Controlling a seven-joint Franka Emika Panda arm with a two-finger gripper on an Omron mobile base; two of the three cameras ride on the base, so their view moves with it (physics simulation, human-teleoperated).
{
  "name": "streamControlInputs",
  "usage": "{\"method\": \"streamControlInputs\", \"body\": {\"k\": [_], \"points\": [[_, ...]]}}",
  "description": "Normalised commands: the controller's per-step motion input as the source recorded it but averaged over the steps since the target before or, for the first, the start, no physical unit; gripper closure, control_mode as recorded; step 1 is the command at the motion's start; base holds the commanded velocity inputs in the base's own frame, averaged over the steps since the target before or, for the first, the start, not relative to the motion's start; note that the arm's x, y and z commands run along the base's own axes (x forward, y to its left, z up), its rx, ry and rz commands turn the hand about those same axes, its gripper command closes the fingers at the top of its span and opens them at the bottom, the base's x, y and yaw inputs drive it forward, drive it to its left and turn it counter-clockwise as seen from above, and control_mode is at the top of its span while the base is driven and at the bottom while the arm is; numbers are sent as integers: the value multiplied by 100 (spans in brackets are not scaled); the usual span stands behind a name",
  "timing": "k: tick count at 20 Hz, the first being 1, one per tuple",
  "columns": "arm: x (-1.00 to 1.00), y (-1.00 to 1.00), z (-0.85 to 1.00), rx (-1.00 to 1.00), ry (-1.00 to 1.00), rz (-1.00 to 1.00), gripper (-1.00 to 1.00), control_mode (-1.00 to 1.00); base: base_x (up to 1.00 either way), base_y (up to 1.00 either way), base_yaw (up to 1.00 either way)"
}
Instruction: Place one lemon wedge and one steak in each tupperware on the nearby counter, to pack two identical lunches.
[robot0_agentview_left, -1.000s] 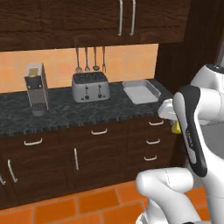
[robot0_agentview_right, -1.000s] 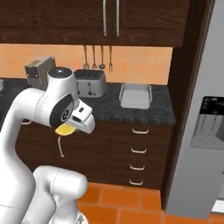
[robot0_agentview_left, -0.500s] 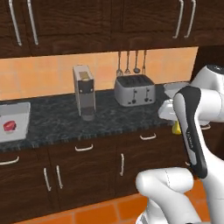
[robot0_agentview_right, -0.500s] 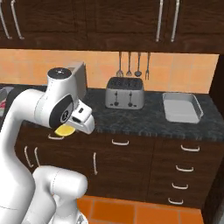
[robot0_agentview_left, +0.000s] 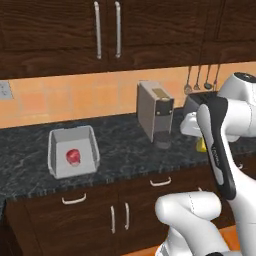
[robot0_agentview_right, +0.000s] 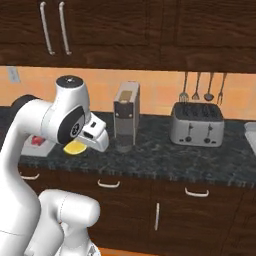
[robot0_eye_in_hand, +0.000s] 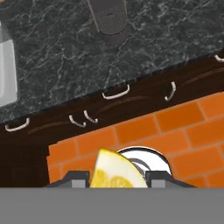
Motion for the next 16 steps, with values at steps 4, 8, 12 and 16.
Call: {"method": "streamControlInputs", "body": {"k": [4,8,12,16], "points": [[0,0,0,0,0,0,100,100,22,100,0],[0,0,0,0,0,0,100,100,51,100,0],[0,0,0,0,0,0,100,100,53,100,0],[33,68,-31,0,0,1,100,-100,10,25,0]]}}
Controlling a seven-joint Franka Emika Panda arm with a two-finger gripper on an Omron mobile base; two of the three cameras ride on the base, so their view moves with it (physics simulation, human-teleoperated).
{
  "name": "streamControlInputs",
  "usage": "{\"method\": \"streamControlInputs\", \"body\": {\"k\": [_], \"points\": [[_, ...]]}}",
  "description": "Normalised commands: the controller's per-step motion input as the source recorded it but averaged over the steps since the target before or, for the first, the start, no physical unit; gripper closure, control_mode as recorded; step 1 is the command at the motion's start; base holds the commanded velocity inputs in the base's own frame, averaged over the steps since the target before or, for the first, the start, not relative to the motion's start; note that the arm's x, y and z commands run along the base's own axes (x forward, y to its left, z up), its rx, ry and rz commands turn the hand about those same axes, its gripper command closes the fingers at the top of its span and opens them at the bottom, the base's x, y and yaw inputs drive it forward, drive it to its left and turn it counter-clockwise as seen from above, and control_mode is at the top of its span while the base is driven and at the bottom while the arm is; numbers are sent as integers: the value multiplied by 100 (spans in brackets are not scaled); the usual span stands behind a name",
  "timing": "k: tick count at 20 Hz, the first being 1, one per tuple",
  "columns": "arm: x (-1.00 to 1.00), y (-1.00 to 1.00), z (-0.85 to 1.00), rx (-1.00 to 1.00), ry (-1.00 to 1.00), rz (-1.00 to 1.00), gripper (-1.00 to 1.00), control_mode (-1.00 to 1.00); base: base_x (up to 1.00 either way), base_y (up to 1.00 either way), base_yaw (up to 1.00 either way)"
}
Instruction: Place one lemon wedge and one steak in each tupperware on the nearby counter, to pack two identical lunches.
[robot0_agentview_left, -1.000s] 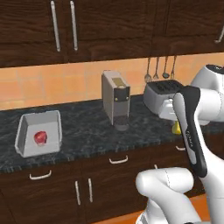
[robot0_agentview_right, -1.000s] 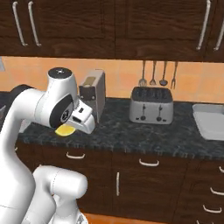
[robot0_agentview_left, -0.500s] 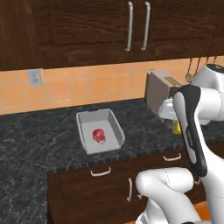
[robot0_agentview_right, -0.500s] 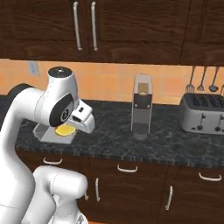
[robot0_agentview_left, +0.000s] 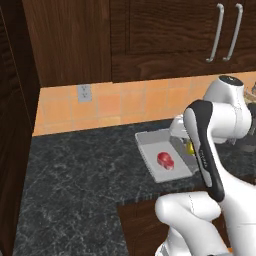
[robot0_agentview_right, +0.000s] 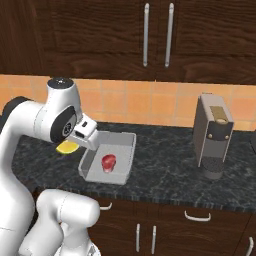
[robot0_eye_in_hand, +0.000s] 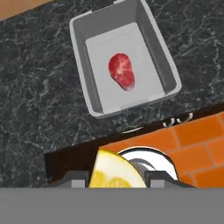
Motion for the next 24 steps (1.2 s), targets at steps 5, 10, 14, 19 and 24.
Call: {"method": "streamControlInputs", "body": {"k": [5,10,14,19,24], "points": [[72,34,-74,0,0,2,100,-100,0,0,0],[94,-8,-51,0,0,1,100,-100,0,0,0],[87,-29,-36,0,0,5,100,-100,0,0,0],[82,-19,-45,0,0,4,100,-100,0,0,0],[77,-8,-35,0,1,4,100,-100,0,0,0]]}}
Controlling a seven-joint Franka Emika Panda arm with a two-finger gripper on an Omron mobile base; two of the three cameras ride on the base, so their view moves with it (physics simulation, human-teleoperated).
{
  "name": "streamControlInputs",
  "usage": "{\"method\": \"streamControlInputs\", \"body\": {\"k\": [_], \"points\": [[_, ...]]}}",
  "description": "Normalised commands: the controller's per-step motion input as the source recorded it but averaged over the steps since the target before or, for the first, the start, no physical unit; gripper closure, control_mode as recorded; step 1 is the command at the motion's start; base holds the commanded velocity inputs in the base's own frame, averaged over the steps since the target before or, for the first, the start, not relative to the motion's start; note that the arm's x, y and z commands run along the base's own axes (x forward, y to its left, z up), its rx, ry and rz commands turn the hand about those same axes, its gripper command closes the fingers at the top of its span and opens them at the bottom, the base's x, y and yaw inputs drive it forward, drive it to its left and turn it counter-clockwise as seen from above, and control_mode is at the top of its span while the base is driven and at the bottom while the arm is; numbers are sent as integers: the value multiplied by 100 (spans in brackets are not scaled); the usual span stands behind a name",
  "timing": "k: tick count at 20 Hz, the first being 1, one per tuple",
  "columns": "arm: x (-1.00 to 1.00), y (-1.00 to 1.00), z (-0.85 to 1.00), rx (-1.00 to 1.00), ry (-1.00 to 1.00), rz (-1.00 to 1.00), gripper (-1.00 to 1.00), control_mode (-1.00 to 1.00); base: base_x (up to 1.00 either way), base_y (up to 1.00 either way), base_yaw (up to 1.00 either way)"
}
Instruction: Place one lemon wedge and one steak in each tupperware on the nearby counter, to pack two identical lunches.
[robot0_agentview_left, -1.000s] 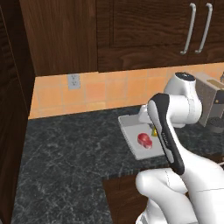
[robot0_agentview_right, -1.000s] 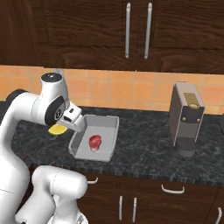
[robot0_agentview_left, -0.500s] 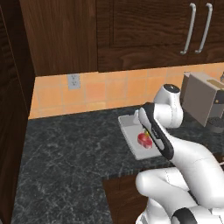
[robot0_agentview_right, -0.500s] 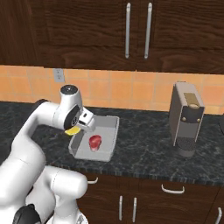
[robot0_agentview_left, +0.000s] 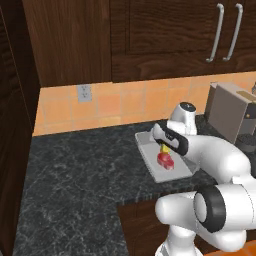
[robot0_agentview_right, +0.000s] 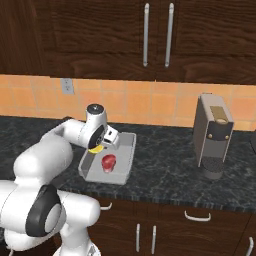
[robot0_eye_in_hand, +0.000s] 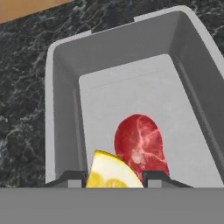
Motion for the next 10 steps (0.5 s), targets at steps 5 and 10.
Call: {"method": "streamControlInputs", "body": {"k": [5,10], "points": [[64,0,-32,0,6,0,100,-100,0,0,0],[50,0,-34,0,8,0,100,-100,0,0,0]]}}
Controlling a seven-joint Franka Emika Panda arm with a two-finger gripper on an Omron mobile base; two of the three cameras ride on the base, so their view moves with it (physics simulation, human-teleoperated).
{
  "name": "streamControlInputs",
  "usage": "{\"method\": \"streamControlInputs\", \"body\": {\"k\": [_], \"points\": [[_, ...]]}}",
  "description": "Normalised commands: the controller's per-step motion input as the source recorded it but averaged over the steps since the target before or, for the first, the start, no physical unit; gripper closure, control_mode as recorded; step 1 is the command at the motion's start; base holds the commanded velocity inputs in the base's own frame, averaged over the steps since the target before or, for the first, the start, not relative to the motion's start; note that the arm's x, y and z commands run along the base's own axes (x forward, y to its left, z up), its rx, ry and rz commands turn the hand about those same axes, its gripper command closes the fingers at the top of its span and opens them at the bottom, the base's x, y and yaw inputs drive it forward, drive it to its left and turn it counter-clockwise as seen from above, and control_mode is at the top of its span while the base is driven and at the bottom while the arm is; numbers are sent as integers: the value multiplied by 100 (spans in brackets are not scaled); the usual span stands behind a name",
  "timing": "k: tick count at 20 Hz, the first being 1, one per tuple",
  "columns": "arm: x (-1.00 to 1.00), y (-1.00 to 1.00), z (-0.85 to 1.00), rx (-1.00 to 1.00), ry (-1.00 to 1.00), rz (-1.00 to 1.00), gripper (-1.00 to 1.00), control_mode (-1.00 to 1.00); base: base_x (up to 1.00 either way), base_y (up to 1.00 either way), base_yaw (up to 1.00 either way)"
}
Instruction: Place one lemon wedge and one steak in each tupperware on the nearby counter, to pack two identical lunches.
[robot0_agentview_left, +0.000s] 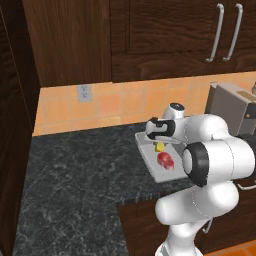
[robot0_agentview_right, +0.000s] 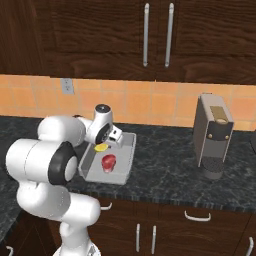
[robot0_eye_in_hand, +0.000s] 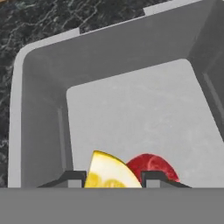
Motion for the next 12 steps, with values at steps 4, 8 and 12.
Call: {"method": "streamControlInputs", "body": {"k": [4,8,12], "points": [[26,0,-33,0,4,0,100,-100,0,0,0],[22,0,-38,0,2,0,100,-100,0,0,0],[28,0,-35,0,2,0,100,-100,0,0,0]]}}
